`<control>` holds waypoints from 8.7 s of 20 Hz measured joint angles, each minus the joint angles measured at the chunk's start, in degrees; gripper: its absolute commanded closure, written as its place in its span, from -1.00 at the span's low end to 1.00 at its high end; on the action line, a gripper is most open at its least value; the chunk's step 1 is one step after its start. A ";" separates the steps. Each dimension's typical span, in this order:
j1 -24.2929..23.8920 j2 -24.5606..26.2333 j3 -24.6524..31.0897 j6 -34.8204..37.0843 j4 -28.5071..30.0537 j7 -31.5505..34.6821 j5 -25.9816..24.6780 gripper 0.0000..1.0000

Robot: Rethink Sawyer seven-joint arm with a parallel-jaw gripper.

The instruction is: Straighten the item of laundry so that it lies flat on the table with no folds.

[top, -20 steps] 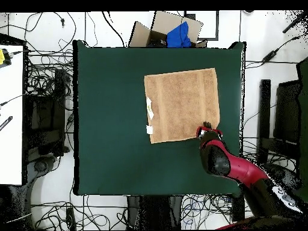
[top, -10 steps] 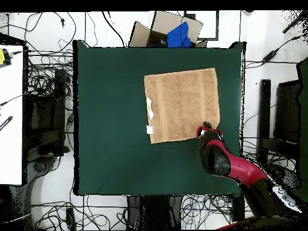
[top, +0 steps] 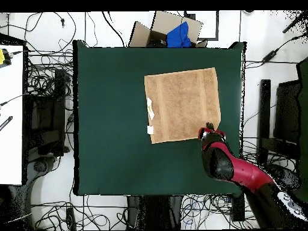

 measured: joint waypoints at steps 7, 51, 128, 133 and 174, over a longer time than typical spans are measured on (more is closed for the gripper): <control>-0.70 -4.40 -0.01 0.00 3.65 0.00 -0.01 1.00; -6.32 -13.35 9.38 8.48 7.31 0.00 1.37 -1.00; 3.27 -18.49 9.57 11.86 1.29 0.00 13.09 -1.00; 2.77 -18.46 9.53 11.85 1.33 0.00 13.10 -1.00; 9.89 -18.27 5.48 11.25 1.36 0.00 18.24 -1.00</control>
